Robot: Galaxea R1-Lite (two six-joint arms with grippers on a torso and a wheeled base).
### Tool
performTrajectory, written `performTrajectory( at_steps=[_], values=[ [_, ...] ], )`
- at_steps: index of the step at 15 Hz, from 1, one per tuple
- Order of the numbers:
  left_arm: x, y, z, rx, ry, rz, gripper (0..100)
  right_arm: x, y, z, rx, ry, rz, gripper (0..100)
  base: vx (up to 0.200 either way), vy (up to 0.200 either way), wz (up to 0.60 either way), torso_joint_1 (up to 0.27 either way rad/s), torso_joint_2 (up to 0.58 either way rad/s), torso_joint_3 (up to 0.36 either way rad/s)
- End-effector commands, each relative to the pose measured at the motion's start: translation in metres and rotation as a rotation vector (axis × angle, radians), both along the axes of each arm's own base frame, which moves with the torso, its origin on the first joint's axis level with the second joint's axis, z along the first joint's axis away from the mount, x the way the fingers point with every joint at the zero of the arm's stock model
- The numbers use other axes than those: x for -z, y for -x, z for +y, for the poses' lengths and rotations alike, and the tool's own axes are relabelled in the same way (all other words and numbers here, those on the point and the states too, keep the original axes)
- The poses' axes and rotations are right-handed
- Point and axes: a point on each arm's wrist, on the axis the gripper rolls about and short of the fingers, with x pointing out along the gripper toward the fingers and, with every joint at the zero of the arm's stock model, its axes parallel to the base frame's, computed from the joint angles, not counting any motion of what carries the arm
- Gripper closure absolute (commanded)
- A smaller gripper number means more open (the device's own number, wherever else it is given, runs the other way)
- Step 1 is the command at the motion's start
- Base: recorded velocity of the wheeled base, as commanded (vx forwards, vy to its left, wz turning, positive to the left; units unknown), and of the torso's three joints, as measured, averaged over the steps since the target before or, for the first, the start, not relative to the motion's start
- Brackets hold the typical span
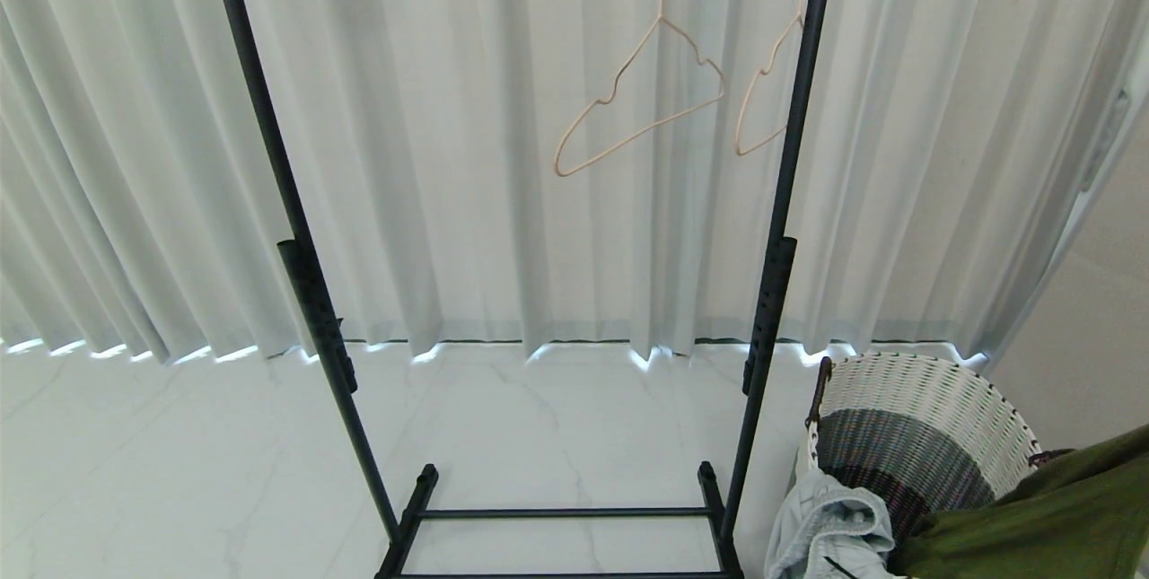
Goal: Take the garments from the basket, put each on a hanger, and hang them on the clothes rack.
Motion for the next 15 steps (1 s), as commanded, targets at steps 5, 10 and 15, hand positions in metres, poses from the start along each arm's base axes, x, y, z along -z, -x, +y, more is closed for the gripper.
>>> performTrajectory(
  at_steps=[5, 10, 15],
  values=[
    [0.0, 0.0, 0.0, 0.0, 0.0, 0.002, 0, -0.008, 0.0, 0.004, -0.042, 0.0, -0.029, 100, -0.12, 0.0, 0.0, 0.003, 0.0, 0.0],
    [0.0, 0.0, 0.0, 0.0, 0.0, 0.0, 0, -0.007, -0.007, 0.011, -0.103, -0.005, -0.017, 100, -0.2, 0.0, 0.0, 0.002, 0.0, 0.004],
    [0.0, 0.0, 0.0, 0.0, 0.0, 0.0, 0, -0.003, -0.021, 0.038, -0.201, -0.134, -0.002, 100, -0.04, 0.0, 0.0, 0.0, 0.0, 0.0]
  ],
)
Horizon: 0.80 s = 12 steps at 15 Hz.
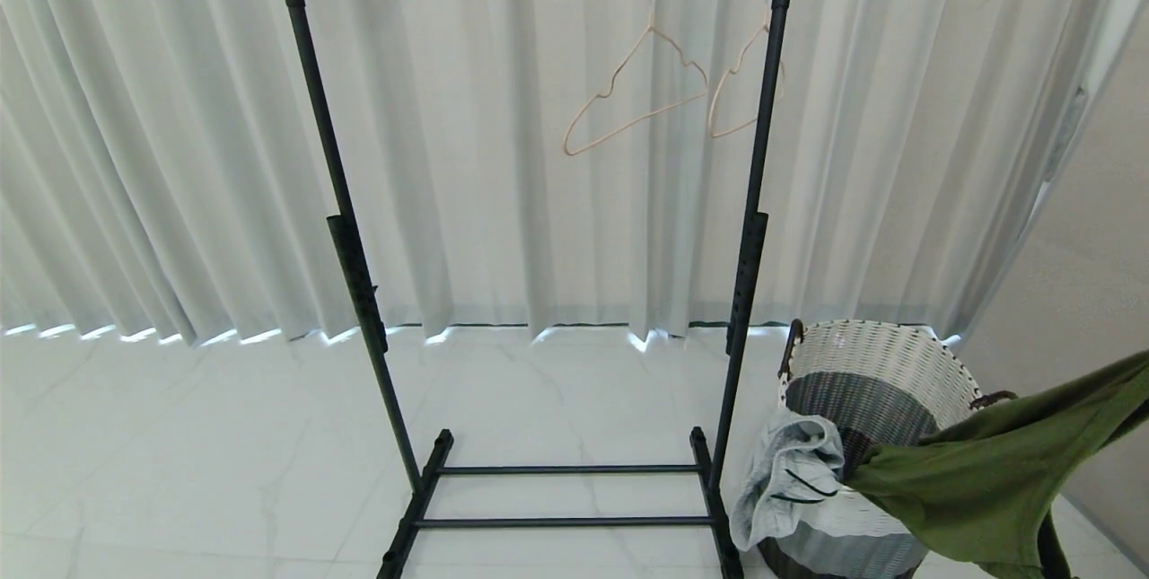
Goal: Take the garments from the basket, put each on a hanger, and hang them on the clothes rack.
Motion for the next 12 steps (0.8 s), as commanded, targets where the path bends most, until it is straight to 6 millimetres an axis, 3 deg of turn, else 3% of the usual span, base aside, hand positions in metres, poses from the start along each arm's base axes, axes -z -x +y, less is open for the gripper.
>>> performTrajectory(
  at_steps=[1, 6, 9, 12],
  values=[
    [0.0, 0.0, 0.0, -0.001, -0.002, 0.001, 0, 0.004, -0.013, 0.016, -0.076, -0.018, 0.023, 100, 0.0, 0.0, 0.0, 0.0, 0.0, 0.0],
    [-0.002, 0.0, 0.0, 0.012, -0.073, -0.014, 0, 0.007, -0.015, 0.038, -0.242, -0.078, 0.06, 100, 0.0, 0.0, 0.0, 0.0, 0.0, 0.0],
    [-0.067, 0.004, -0.004, 0.229, -0.077, -0.114, 0, 0.008, -0.014, 0.042, -0.317, -0.123, 0.085, 100, 0.0, 0.0, 0.0, 0.0, 0.0, 0.0],
    [-0.123, -0.029, -0.011, 0.526, -0.077, -0.021, 0, 0.007, -0.013, 0.044, -0.385, -0.182, 0.107, 100, 0.0, 0.0, 0.0, 0.0, 0.0, 0.0]
  ],
)
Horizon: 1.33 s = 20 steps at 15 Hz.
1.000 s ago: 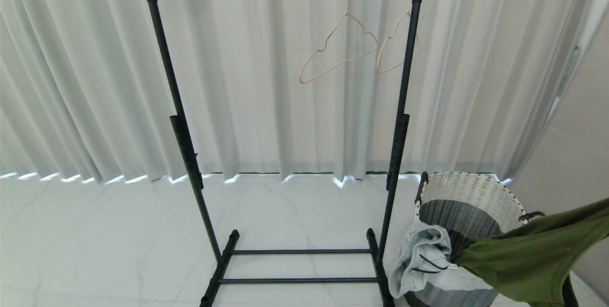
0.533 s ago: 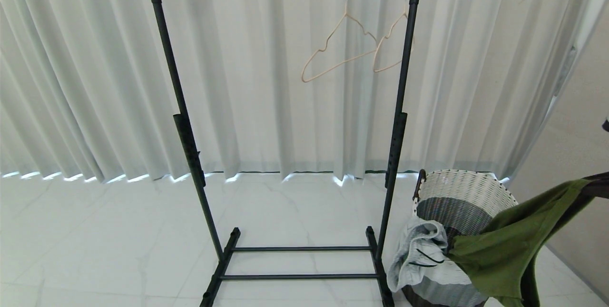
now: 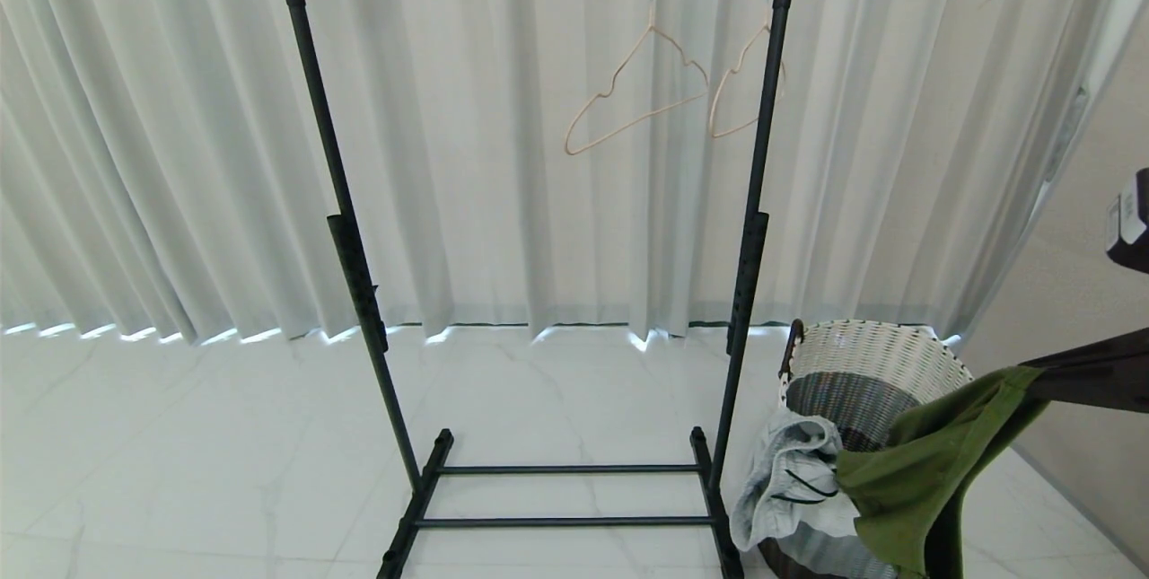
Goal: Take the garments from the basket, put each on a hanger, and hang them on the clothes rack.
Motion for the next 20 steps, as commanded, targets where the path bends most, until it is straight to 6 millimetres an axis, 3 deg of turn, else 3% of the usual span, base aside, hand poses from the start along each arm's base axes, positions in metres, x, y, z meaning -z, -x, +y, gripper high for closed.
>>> performTrajectory(
  at_steps=[1, 3, 4, 6, 10, 17, 19, 20],
  values=[
    [-0.058, -0.048, -0.007, 0.257, -0.02, 0.147, 0, 0.0, 0.0, 0.001, -0.02, -0.02, 0.01, 100, 0.0, 0.0, 0.0, 0.0, 0.0, 0.0],
    [-0.078, -0.091, -0.016, 0.408, -0.033, 0.254, 0, -0.002, -0.002, 0.004, -0.05, -0.081, 0.018, 100, 0.0, 0.0, 0.0, 0.0, 0.0, 0.0],
    [-0.083, -0.102, -0.022, 0.453, -0.033, 0.282, 0, -0.003, -0.003, 0.004, -0.053, -0.097, 0.016, 100, 0.0, 0.0, 0.0, 0.0, 0.0, 0.0],
    [-0.093, -0.155, -0.058, 0.614, -0.044, 0.416, 0, -0.006, -0.008, 0.008, -0.044, -0.147, 0.005, 100, 0.0, 0.0, 0.0, 0.0, 0.0, 0.0],
    [-0.08, -0.215, -0.132, 0.772, -0.099, 0.554, 0, -0.009, -0.008, 0.009, -0.085, -0.21, 0.014, 100, 0.0, 0.0, 0.0, 0.0, 0.0, 0.0],
    [-0.001, -0.225, -0.245, 0.92, -0.102, 0.843, 0, -0.009, -0.009, 0.013, -0.138, -0.307, 0.034, 100, 0.0, 0.0, 0.0, 0.0, 0.0, 0.0],
    [0.016, -0.223, -0.279, 0.939, -0.051, 0.854, 0, -0.012, -0.005, 0.013, -0.151, -0.318, 0.03, 100, 0.0, 0.0, 0.0, 0.0, 0.0, 0.0],
    [0.03, -0.223, -0.304, 0.911, -0.018, 0.843, 0, -0.014, -0.001, 0.011, -0.148, -0.328, 0.023, 100, 0.0, 0.0, 0.0, 0.0, 0.0, 0.0]
  ],
)
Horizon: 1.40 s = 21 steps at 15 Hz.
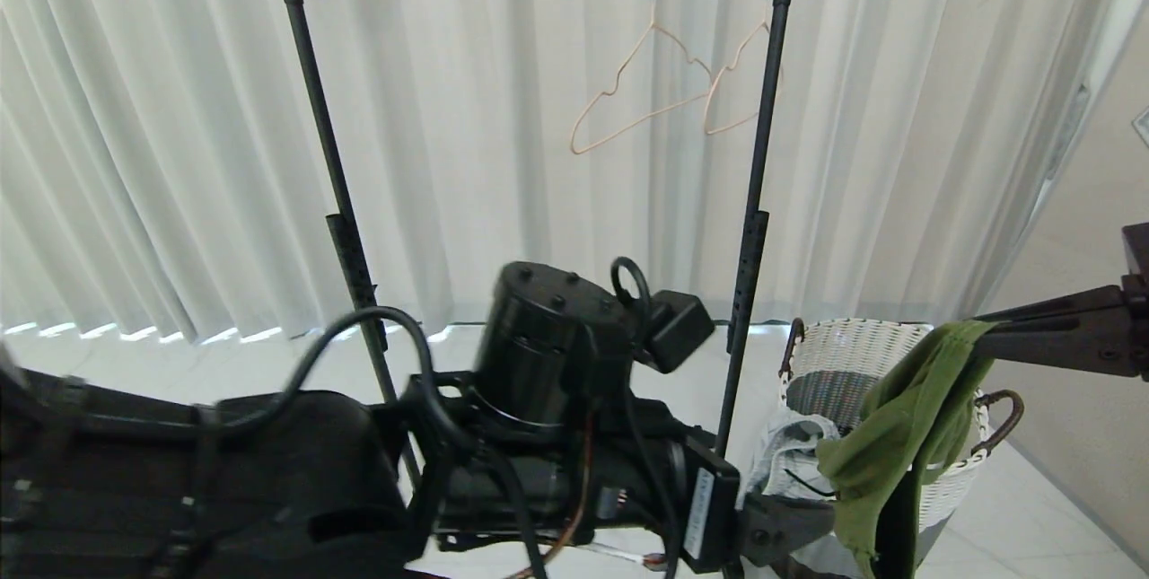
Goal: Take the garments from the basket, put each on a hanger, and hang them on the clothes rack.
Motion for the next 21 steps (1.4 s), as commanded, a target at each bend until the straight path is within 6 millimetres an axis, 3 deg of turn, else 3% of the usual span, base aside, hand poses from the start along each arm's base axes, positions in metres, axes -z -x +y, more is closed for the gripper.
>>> performTrajectory(
  at_steps=[1, 4, 7, 13, 15, 16, 19, 21],
  values=[
    [0.052, -0.004, -0.06, -0.044, -0.043, 0.044, 0, -0.004, 0.007, -0.003, 0.002, -0.015, -0.015, 100, 0.0, 0.0, 0.0, 0.0, 0.0, 0.0],
    [0.071, -0.023, -0.088, -0.119, -0.055, 0.011, 0, -0.005, 0.01, -0.005, 0.009, -0.026, -0.018, 100, 0.0, 0.0, 0.0, 0.0, 0.0, 0.0],
    [0.076, -0.026, -0.094, -0.121, -0.053, 0.012, 0, -0.005, 0.01, -0.005, 0.009, -0.026, -0.018, 100, 0.0, 0.0, 0.0, 0.0, 0.0, 0.0],
    [0.112, -0.033, -0.103, -0.187, -0.134, 0.016, 0, -0.007, 0.01, -0.005, 0.01, -0.029, -0.025, 100, 0.0, 0.0, 0.0, 0.0, 0.0, 0.0],
    [0.117, -0.033, -0.103, -0.189, -0.145, 0.022, 0, -0.007, 0.01, -0.005, 0.01, -0.029, -0.025, 100, 0.0, 0.0, 0.0, 0.0, 0.0, 0.0],
    [0.115, -0.032, -0.103, -0.197, -0.147, 0.016, 100, -0.007, 0.01, -0.005, 0.01, -0.029, -0.025, 100, 0.0, 0.0, 0.0, 0.0, 0.0, 0.0],
    [0.095, -0.022, -0.096, -0.208, -0.121, 0.01, 100, -0.008, 0.011, -0.006, 0.015, -0.029, -0.029, 100, 0.0, 0.0, 0.0, 0.0, 0.0, 0.0],
    [0.061, 0.005, -0.073, -0.209, -0.071, 0.045, 100, -0.006, 0.01, -0.006, 0.019, -0.026, -0.023, 100, 0.0, 0.0, 0.0, 0.0, 0.0, 0.0]
  ],
)
